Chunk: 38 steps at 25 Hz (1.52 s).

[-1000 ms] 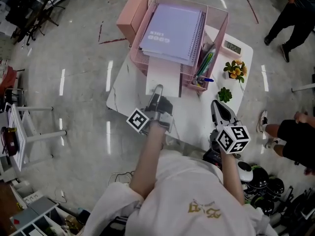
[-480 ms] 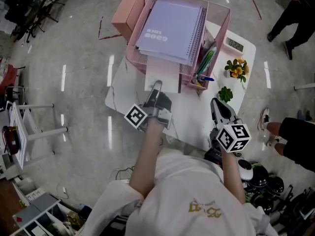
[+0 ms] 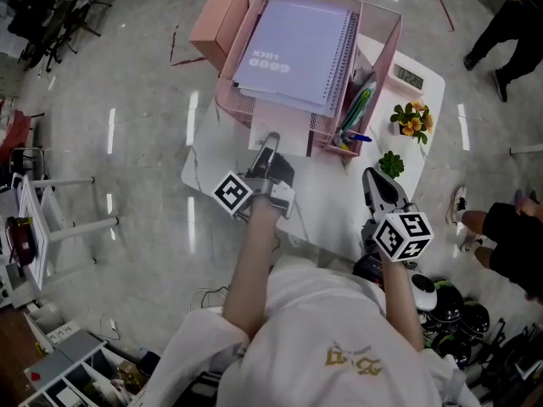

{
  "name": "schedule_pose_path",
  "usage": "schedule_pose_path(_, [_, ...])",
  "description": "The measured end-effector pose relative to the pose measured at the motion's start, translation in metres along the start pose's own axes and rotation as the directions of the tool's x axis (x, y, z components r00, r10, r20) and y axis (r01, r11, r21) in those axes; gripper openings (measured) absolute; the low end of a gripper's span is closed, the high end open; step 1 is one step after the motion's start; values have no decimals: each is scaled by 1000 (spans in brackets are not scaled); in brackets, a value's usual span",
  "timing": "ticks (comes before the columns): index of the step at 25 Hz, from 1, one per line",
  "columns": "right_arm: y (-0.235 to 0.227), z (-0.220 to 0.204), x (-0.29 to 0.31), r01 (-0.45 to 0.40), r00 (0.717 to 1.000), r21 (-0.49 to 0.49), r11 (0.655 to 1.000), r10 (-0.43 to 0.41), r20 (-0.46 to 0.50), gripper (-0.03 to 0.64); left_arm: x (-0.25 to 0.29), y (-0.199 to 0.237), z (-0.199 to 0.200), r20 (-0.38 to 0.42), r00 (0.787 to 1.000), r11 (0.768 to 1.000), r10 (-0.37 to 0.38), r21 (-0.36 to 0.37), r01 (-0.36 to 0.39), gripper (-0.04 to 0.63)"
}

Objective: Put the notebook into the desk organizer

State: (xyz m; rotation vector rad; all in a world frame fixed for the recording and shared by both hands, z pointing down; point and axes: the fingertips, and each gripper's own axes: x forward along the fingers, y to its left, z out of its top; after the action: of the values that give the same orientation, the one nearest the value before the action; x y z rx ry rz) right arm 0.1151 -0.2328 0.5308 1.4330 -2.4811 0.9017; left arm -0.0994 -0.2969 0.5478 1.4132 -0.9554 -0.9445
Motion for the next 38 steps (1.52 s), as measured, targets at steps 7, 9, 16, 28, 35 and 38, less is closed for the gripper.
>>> schedule_pose_path(7, [-3, -2, 8, -6, 1000, 6, 1000, 6, -16, 11, 8, 1, 3, -37, 999, 1000, 11, 18, -11, 33])
schedule_pose_path(9, [-5, -3, 10, -6, 1000, 8, 1000, 6, -18, 11, 10, 3, 3, -46, 999, 1000, 17, 20, -16, 44])
schedule_pose_path(16, [-7, -2, 17, -10, 1000, 17, 1000, 10, -23, 11, 19, 8, 4, -77, 996, 999, 35, 16, -34, 75])
schedule_pose_path(28, [-4, 6, 14, -5, 1000, 11, 1000, 5, -2, 11, 15, 9, 6, -53, 998, 999, 36, -6, -37, 168])
schedule_pose_path(35, [10, 9, 5, -5, 1000, -1, 1000, 5, 26, 11, -4, 7, 13, -28, 999, 999, 38, -1, -38, 204])
schedule_pose_path(38, [15, 8, -2, 2, 999, -3, 1000, -2, 40, 11, -14, 11, 14, -25, 999, 999, 46, 9, -46, 219])
